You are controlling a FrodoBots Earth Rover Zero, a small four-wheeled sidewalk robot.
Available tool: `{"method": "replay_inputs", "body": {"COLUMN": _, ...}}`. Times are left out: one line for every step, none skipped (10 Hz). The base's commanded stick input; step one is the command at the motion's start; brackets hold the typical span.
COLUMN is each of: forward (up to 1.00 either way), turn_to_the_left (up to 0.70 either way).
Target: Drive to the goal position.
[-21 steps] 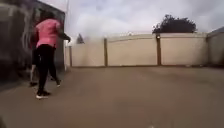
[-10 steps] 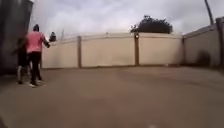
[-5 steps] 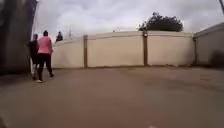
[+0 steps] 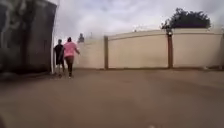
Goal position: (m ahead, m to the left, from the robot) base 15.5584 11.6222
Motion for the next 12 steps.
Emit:
{"method": "replay_inputs", "body": {"forward": 0.70, "turn_to_the_left": 0.08}}
{"method": "replay_inputs", "body": {"forward": 0.70, "turn_to_the_left": 0.05}}
{"method": "replay_inputs", "body": {"forward": 0.70, "turn_to_the_left": 0.12}}
{"method": "replay_inputs", "body": {"forward": 0.70, "turn_to_the_left": 0.31}}
{"method": "replay_inputs", "body": {"forward": 0.70, "turn_to_the_left": 0.24}}
{"method": "replay_inputs", "body": {"forward": 0.70, "turn_to_the_left": 0.14}}
{"method": "replay_inputs", "body": {"forward": 0.70, "turn_to_the_left": 0.16}}
{"method": "replay_inputs", "body": {"forward": 0.70, "turn_to_the_left": 0.18}}
{"method": "replay_inputs", "body": {"forward": 0.70, "turn_to_the_left": 0.14}}
{"method": "replay_inputs", "body": {"forward": 0.70, "turn_to_the_left": -0.13}}
{"method": "replay_inputs", "body": {"forward": 0.70, "turn_to_the_left": -0.32}}
{"method": "replay_inputs", "body": {"forward": 0.70, "turn_to_the_left": -0.34}}
